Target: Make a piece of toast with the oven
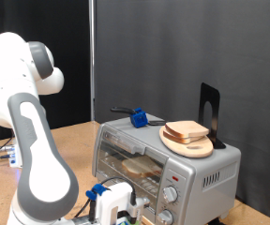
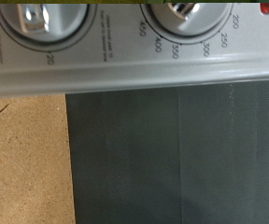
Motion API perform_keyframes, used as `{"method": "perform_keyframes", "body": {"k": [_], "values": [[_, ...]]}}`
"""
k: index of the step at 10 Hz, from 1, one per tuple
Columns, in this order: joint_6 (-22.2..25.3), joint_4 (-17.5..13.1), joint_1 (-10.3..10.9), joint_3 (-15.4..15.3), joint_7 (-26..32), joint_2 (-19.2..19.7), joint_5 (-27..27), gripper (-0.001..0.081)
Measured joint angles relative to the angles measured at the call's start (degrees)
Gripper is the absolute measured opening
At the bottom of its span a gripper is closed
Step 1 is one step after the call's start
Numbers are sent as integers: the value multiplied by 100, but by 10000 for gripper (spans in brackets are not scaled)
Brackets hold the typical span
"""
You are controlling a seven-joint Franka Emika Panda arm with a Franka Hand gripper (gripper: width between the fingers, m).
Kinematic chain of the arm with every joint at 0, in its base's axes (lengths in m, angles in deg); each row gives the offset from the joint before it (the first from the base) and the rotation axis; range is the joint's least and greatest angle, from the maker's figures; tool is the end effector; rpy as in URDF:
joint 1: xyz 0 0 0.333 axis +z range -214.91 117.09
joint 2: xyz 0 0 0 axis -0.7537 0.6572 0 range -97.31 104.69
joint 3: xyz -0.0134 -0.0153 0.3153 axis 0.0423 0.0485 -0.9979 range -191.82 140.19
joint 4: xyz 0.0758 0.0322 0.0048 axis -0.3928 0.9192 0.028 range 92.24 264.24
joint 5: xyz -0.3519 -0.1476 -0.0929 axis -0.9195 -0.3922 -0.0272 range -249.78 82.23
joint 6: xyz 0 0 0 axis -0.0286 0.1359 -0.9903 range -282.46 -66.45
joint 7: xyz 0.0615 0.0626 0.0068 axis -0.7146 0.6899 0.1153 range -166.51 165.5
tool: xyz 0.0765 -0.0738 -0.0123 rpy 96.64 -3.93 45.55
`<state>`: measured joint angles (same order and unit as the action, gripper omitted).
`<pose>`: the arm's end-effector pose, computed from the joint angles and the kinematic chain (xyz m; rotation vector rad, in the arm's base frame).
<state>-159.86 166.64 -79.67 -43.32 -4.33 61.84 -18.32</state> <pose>0.6792 -0.1107 0.1562 -1.5018 0.7498 0.5476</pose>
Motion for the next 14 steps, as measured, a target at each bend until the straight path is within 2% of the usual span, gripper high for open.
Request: {"method": "perform_keyframes", "body": {"k": [7, 14], "values": [[-39, 60, 131, -109, 65, 24, 4, 682], [-408, 267, 243, -295, 292, 12, 28, 682]]}}
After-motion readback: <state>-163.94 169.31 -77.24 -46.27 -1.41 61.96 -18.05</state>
